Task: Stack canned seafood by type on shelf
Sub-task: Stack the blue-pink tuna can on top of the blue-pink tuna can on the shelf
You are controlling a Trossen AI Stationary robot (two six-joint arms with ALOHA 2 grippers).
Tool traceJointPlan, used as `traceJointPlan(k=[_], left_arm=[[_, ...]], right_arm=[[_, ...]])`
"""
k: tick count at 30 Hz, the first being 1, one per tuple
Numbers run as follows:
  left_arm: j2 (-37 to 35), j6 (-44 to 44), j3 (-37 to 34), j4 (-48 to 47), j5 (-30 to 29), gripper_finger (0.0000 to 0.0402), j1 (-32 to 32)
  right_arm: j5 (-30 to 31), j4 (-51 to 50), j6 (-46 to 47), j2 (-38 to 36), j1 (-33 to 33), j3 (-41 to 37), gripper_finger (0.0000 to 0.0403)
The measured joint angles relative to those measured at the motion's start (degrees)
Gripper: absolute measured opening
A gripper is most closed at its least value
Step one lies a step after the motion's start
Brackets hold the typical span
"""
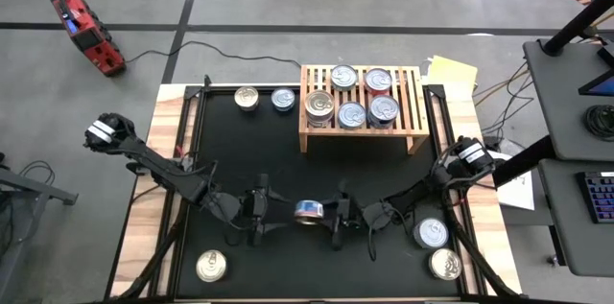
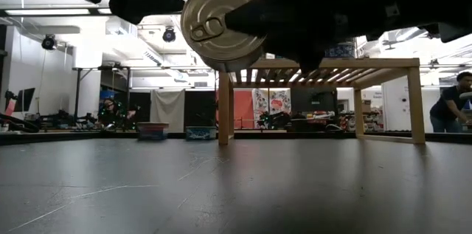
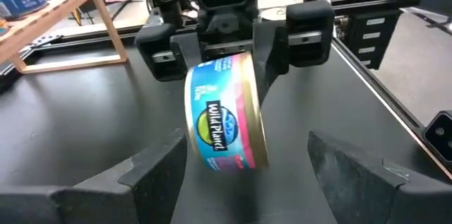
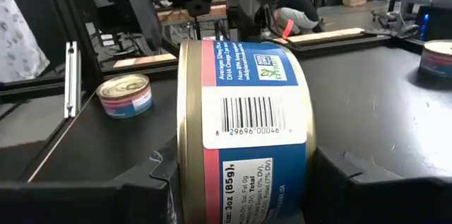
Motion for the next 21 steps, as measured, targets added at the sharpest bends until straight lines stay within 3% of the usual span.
traceJointPlan(k=[12, 21], left_arm=[[0.0, 0.6, 0.01, 1.09, -1.12, 0.0276, 0.07], [0.0, 1.46, 0.04, 1.82, -1.23, 0.0276, 0.02]], right_arm=[[-0.2, -1.52, -20.48, 2.23, 0.03, 8.2, 0.0176], [-1.32, -6.06, -23.12, 2.29, 0.05, 12.05, 0.0176]])
